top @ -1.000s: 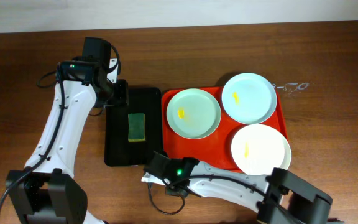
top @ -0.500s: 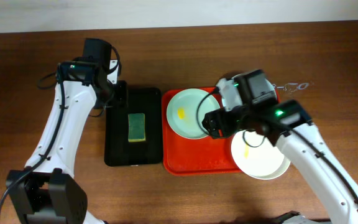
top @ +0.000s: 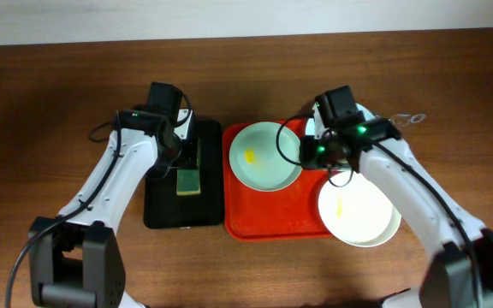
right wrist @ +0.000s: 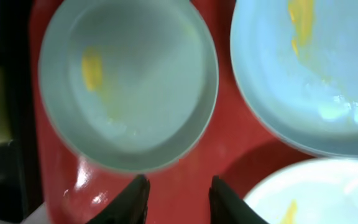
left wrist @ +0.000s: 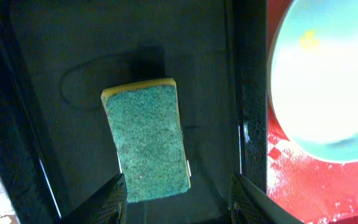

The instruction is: Clean dirty plates on tray and stack at the side

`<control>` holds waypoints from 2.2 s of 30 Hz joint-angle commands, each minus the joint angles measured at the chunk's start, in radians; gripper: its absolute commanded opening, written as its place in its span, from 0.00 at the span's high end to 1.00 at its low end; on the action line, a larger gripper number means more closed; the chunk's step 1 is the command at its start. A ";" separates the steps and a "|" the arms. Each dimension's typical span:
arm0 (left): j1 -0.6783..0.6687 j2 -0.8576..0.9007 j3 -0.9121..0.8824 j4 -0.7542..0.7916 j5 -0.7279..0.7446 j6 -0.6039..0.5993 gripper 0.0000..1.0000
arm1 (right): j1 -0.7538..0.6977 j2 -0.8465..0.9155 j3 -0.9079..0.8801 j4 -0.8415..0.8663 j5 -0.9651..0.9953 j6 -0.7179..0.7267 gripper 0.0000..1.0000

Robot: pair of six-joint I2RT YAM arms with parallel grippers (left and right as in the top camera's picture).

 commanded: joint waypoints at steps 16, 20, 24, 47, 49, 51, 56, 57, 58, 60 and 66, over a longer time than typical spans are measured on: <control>-0.003 0.009 -0.012 0.021 0.010 -0.005 0.47 | -0.005 0.258 0.006 0.185 0.130 0.013 0.81; -0.003 0.009 -0.012 0.021 0.010 -0.005 0.46 | -0.005 0.272 0.006 0.185 0.130 0.014 0.84; -0.003 0.009 -0.012 0.021 -0.001 -0.005 0.46 | -0.005 0.272 0.006 0.185 0.130 0.014 0.88; -0.003 0.009 -0.012 0.016 -0.001 -0.005 0.44 | -0.005 0.274 -0.028 0.062 0.016 0.017 0.96; -0.003 0.009 -0.012 0.014 -0.001 -0.005 0.44 | -0.005 0.273 -0.028 0.000 0.016 0.017 0.96; -0.003 0.009 -0.012 0.013 -0.001 -0.005 0.44 | -0.005 0.273 -0.028 -0.048 0.016 0.032 0.96; -0.003 0.009 -0.012 -0.002 -0.001 -0.005 0.43 | -0.005 0.273 -0.028 -0.083 -0.028 0.032 0.74; -0.003 0.009 -0.012 -0.006 -0.001 -0.005 0.43 | -0.005 0.273 -0.028 -0.063 -0.028 0.031 0.67; -0.003 0.009 -0.012 -0.009 -0.001 -0.005 0.43 | -0.005 0.273 -0.028 -0.050 -0.028 0.031 0.64; -0.003 0.009 -0.012 -0.014 -0.001 -0.005 0.43 | -0.005 0.273 -0.029 -0.029 -0.027 0.031 0.66; -0.003 0.009 -0.012 -0.029 -0.001 -0.005 0.43 | -0.005 0.273 -0.029 0.002 0.010 0.032 0.91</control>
